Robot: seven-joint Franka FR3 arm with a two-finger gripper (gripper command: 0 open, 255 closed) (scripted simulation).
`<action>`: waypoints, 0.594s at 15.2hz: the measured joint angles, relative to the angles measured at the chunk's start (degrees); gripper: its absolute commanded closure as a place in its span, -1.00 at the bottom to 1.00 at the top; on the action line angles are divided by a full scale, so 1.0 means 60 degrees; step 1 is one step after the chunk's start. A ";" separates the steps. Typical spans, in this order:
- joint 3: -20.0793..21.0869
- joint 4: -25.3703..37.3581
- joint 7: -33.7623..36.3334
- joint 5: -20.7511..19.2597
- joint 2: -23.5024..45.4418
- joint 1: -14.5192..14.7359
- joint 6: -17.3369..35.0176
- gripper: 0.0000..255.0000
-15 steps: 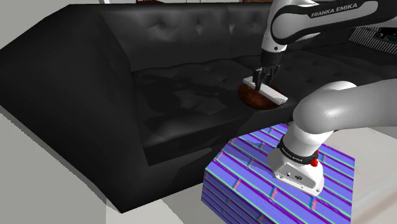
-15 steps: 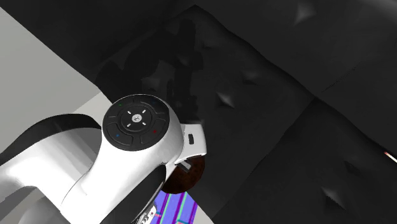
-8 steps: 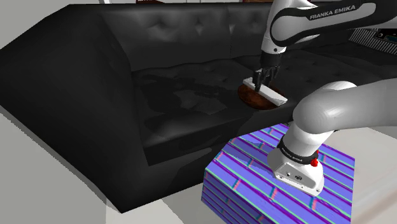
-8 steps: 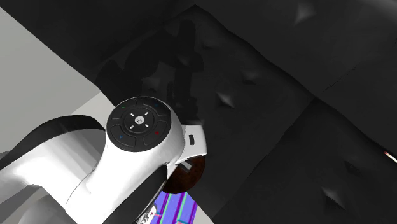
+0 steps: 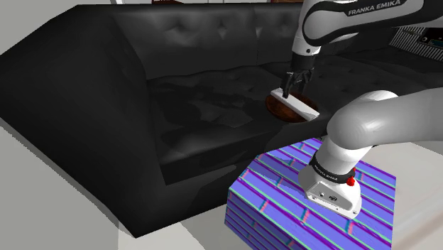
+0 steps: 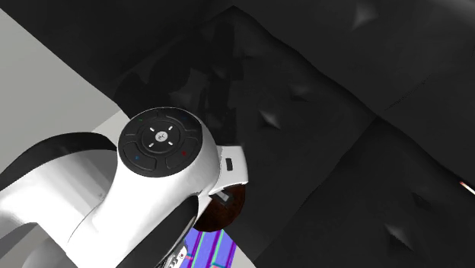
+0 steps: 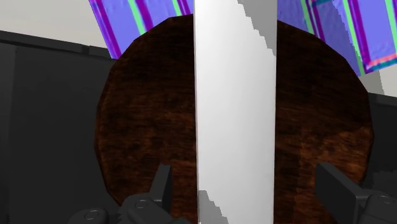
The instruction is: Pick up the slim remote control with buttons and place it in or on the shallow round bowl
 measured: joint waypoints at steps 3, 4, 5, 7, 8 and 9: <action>0.0069 0.0641 -0.0054 0.0083 -0.0103 0.0028 -0.0738 -1.00; 0.0096 0.0727 -0.0043 0.0110 -0.0121 0.0044 -0.0846 -1.00; 0.0106 0.0761 -0.0039 0.0121 -0.0125 0.0051 -0.0885 -1.00; 0.0112 0.0784 -0.0037 0.0128 -0.0121 0.0055 -0.0908 -1.00; 0.0114 0.0792 -0.0036 0.0130 -0.0118 0.0057 -0.0914 -1.00; 0.0114 0.0794 -0.0036 0.0131 -0.0118 0.0057 -0.0917 -1.00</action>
